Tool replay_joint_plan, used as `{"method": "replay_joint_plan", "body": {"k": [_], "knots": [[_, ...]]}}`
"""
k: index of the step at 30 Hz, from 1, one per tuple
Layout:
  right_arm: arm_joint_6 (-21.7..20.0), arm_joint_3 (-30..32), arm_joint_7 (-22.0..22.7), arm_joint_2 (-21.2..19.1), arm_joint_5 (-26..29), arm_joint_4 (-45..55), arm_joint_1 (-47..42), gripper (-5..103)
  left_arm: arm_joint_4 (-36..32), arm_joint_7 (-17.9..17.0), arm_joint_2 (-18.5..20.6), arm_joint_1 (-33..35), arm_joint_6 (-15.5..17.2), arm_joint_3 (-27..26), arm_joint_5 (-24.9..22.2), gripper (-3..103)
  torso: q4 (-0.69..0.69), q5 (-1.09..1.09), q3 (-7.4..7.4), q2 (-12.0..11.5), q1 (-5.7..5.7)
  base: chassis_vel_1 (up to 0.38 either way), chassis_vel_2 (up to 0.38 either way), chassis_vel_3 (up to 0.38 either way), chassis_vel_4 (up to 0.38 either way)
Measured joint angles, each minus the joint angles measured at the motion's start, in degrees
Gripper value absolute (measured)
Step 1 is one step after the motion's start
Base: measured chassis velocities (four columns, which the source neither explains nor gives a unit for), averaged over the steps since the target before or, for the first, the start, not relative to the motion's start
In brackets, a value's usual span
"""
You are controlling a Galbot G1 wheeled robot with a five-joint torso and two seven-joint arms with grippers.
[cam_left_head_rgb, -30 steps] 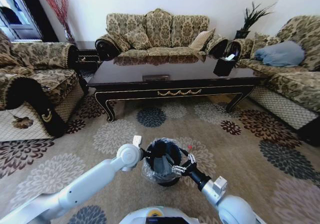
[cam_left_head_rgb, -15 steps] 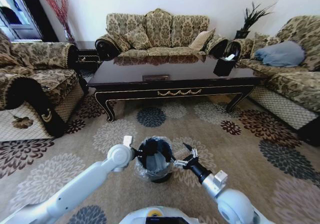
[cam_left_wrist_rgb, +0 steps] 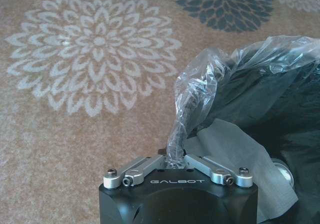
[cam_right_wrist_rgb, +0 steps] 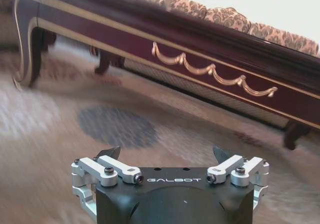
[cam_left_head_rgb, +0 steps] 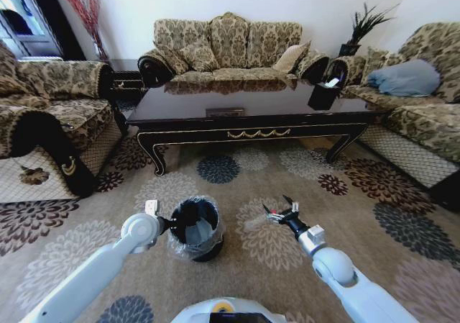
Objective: Move to the front of the table and pick up the trash from the floor, then place it into the trash bin.
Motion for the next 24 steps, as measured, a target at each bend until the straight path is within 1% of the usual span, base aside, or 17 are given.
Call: {"method": "replay_joint_plan", "body": {"k": [1, 2, 3, 5, 6, 9, 11, 12, 13, 15, 16, 17, 19, 20, 21, 24], "knots": [[0.0, 0.0, 0.0, 0.0, 0.0, 0.0, 0.0, 100, 0.0, 0.0, 0.0, 0.0, 0.0, 0.0, 0.0, 0, 0.00, 0.00, 0.00, 0.0, 0.00, 0.000, 0.000, 0.000, 0.000], [1.0, -0.1, -0.1, 0.2, -2.2, -2.2, 0.6, 100, 0.2, 0.3, 0.1, 0.2, 0.0, -0.2, 0.2, 0, -0.02, 0.02, 0.00, 0.0, 0.00, 0.000, 0.000, 0.000, 0.000], [2.3, -0.3, -0.2, 0.6, -5.0, -5.8, 1.8, 100, 0.3, 0.6, 0.1, 0.7, 0.0, -0.6, 0.5, 0, 0.01, 0.01, 0.00, 0.0, 0.00, 0.000, 0.000, 0.000, 0.000], [3.7, -1.5, -0.7, 1.1, -8.0, -11.7, 4.0, 100, 0.3, 0.9, 0.2, 1.7, 0.0, -1.6, 0.8, 0, 0.03, 0.01, 0.00, 0.0, 0.00, 0.000, 0.000, 0.000, 0.000], [3.7, -1.5, -0.7, 1.1, -8.0, -11.7, 4.0, 100, 0.3, 0.9, 0.2, 1.7, 0.0, -1.6, 0.8, 0, 0.03, 0.01, 0.00, 0.0, 0.00, 0.000, 0.000, 0.000, 0.000], [3.8, -3.1, -1.0, 1.5, -8.9, -16.9, 6.9, 100, 0.1, 1.0, 0.3, 2.4, 0.0, -2.3, 0.9, 0, 0.02, 0.02, 0.00, 0.0, 0.00, 0.000, 0.000, 0.000, 0.000], [3.6, -4.5, -0.7, 2.0, -11.1, -20.4, 9.8, 100, -0.1, 1.0, 0.2, 2.5, 0.0, -2.3, 0.9, 0, 0.01, 0.01, 0.00, 0.0, 0.00, 0.000, 0.000, 0.000, 0.000], [3.6, -4.5, -0.7, 2.0, -11.1, -20.4, 9.8, 100, -0.1, 1.0, 0.2, 2.5, 0.0, -2.3, 0.9, 0, 0.01, 0.01, 0.00, 0.0, 0.00, 0.000, 0.000, 0.000, 0.000], [3.7, -5.0, -0.5, 2.2, -12.6, -21.7, 11.0, 100, -0.2, 1.0, 0.1, 2.5, 0.0, -2.3, 0.9, 0, 0.01, 0.02, 0.00, 0.0, 0.00, 0.000, 0.000, 0.000, 0.000], [4.9, -6.1, -0.1, 2.9, -17.7, -25.6, 14.3, 100, -0.2, 1.0, -0.1, 2.2, 0.0, -2.0, 0.9, 0, 0.03, 0.00, 0.00, 0.0, 0.00, 0.000, 0.000, 0.000, 0.000], [6.4, -6.5, 0.1, 3.7, -21.8, -28.9, 16.3, 100, -0.2, 0.9, -0.2, 2.0, 0.0, -1.8, 0.9, 0, 0.03, 0.01, 0.00, 0.0, 0.00, 0.000, 0.000, 0.000, 0.000], [6.4, -6.5, 0.1, 3.7, -21.8, -28.9, 16.3, 100, -0.2, 0.9, -0.2, 2.0, 0.0, -1.8, 0.9, 0, 0.03, 0.01, 0.00, 0.0, 0.00, 0.000, 0.000, 0.000, 0.000], [8.4, -6.6, 0.2, 4.6, -26.8, -32.9, 18.3, 100, -0.2, 0.8, -0.3, 1.9, 0.0, -1.7, 0.9, 0, 0.03, 0.01, 0.00, 0.0, 0.00, 0.000, 0.000, 0.000, 0.000], [8.4, -6.6, 0.2, 4.6, -26.8, -32.9, 18.3, 100, -0.2, 0.8, -0.3, 1.9, 0.0, -1.7, 0.9, 0, 0.03, 0.01, 0.00, 0.0, 0.00, 0.000, 0.000, 0.000, 0.000], [9.9, -6.6, 0.2, 5.4, -30.7, -35.6, 19.7, 100, -0.3, 0.8, -0.3, 1.9, 0.0, -1.7, 0.9, 0, 0.01, 0.00, 0.00, 0.0, 0.00, 0.000, 0.000, 0.000, 0.000], [13.4, -6.0, 0.2, 7.5, -39.2, -42.7, 22.7, 100, -0.5, 0.7, -0.1, 2.1, 0.0, -1.8, 0.8, 0, 0.01, 0.00, 0.00, 0.0, 0.00, 0.000, 0.000, 0.000, 0.000]]}}
